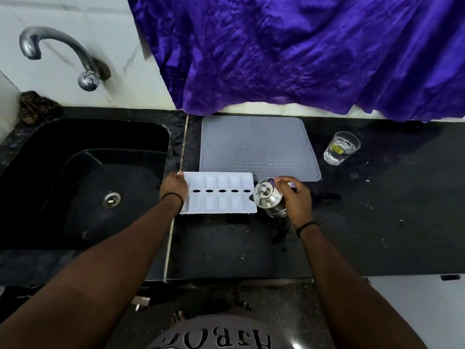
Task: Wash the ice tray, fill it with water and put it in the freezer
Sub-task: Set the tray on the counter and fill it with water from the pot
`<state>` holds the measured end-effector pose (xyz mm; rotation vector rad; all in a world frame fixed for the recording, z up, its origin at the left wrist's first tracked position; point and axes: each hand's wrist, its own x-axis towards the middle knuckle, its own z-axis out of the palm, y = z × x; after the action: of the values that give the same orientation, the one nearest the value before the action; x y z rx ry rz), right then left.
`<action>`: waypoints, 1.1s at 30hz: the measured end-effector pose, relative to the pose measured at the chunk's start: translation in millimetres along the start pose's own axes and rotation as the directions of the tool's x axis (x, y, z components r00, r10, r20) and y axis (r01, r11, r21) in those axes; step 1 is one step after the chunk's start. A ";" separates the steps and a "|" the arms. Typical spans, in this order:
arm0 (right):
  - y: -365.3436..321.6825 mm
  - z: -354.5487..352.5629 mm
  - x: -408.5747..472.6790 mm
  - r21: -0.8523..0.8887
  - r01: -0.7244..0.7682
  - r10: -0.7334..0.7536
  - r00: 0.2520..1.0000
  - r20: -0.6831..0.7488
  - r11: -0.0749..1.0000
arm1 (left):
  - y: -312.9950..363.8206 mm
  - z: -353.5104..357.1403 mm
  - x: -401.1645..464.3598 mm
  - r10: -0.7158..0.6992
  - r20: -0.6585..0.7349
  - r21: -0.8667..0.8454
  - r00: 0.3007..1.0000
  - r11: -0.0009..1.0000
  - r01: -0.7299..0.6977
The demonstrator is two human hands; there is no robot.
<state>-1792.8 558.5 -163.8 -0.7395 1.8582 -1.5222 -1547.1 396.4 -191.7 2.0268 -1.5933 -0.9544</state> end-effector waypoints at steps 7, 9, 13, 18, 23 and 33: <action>-0.2 -1.9 0.4 -0.004 -0.009 0.009 1.000 0.014 1.000 | -2.6 3.1 1.3 -0.003 0.003 0.022 1.000 1.000 0.003; 1.6 -2.4 0.3 -0.001 -0.018 0.018 1.000 0.018 1.000 | -3.3 4.3 0.9 -0.006 -0.004 0.018 1.000 1.000 0.006; 3.4 -1.9 -1.5 0.018 -0.039 0.039 0.999 0.001 0.999 | -5.0 6.3 -0.4 -0.003 -0.006 0.037 1.000 0.999 0.003; 4.8 -1.0 -2.5 0.074 -0.065 0.066 0.998 -0.011 0.995 | -7.8 8.5 -0.4 -0.012 -0.001 0.054 1.000 0.998 0.012; 3.9 0.5 -2.4 0.146 -0.107 0.111 0.994 -0.020 0.983 | -12.6 10.7 -0.2 -0.023 0.007 0.050 1.000 0.999 0.022; 8.5 0.5 1.4 0.201 -0.153 0.161 0.987 -0.025 0.968 | -14.5 11.7 -8.2 0.048 -0.053 0.262 0.997 0.965 -0.032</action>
<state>-1793.6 558.6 -172.5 -0.4609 1.7181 -1.6011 -1546.5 409.5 -207.3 2.1622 -1.8001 -0.6926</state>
